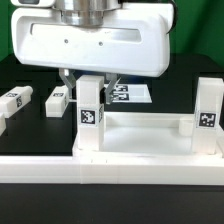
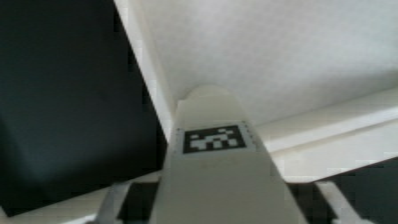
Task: Assemble desk
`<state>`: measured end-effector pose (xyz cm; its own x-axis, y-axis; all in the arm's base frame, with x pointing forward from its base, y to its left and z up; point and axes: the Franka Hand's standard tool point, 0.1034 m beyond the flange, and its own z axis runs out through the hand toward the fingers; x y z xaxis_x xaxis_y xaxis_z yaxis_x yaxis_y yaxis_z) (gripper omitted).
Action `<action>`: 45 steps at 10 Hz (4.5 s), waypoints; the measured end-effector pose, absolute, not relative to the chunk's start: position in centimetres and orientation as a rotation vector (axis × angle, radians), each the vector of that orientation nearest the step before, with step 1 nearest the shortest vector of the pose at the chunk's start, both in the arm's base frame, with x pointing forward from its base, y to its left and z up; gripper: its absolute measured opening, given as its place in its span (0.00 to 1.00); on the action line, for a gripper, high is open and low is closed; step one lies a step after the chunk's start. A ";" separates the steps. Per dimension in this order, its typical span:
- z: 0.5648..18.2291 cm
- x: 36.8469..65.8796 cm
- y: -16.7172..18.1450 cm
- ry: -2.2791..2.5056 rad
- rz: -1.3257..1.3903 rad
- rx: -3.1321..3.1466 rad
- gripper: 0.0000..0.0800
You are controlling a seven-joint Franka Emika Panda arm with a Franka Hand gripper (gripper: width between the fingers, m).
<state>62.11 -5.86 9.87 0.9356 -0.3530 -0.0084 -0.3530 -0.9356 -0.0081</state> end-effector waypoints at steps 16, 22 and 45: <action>12.9 58.9 -2.4 0.916 0.027 -2.946 0.81; 13.2 58.2 -1.3 1.141 0.047 -2.849 0.81; 6.3 51.1 1.5 2.125 0.122 -2.220 0.81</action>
Offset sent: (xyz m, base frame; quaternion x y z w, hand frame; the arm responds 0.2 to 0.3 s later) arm -0.0201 0.0014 0.0116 -0.0064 -0.0040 0.0464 0.9989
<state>51.15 1.54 6.27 0.0429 -0.9938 -0.1023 -0.9990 -0.0439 0.0072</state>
